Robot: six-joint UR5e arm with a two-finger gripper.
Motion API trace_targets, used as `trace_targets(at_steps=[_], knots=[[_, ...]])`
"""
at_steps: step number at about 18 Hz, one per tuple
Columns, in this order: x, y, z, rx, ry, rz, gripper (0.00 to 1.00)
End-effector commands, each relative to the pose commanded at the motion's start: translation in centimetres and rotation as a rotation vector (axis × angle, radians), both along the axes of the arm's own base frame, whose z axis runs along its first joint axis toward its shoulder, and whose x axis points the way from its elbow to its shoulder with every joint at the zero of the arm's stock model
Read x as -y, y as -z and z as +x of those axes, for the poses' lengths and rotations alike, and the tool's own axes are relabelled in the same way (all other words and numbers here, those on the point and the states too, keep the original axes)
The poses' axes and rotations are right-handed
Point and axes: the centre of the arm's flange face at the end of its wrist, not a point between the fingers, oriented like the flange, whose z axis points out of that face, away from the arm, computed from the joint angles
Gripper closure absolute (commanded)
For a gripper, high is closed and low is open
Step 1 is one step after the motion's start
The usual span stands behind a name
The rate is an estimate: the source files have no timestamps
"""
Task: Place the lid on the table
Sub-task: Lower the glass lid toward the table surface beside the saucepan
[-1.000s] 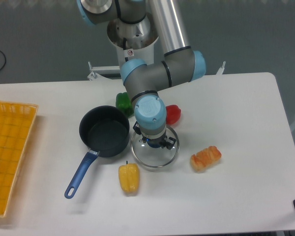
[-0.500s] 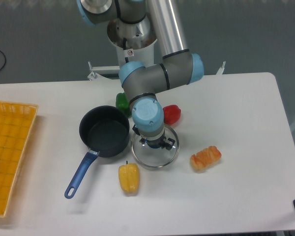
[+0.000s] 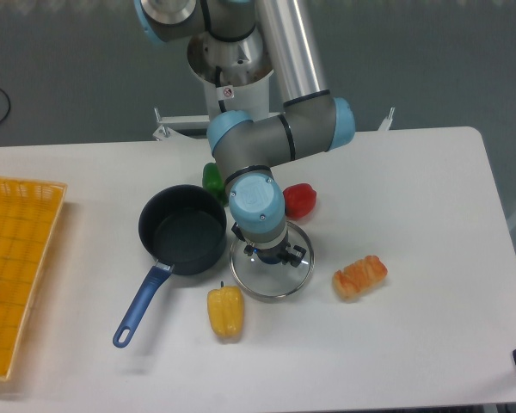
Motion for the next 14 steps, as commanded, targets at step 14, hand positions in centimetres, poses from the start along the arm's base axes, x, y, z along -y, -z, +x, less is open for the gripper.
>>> trace_targets(at_steps=[14], knots=[[-0.43,0.52,0.56,-0.014,0.018,-0.019,0.40]])
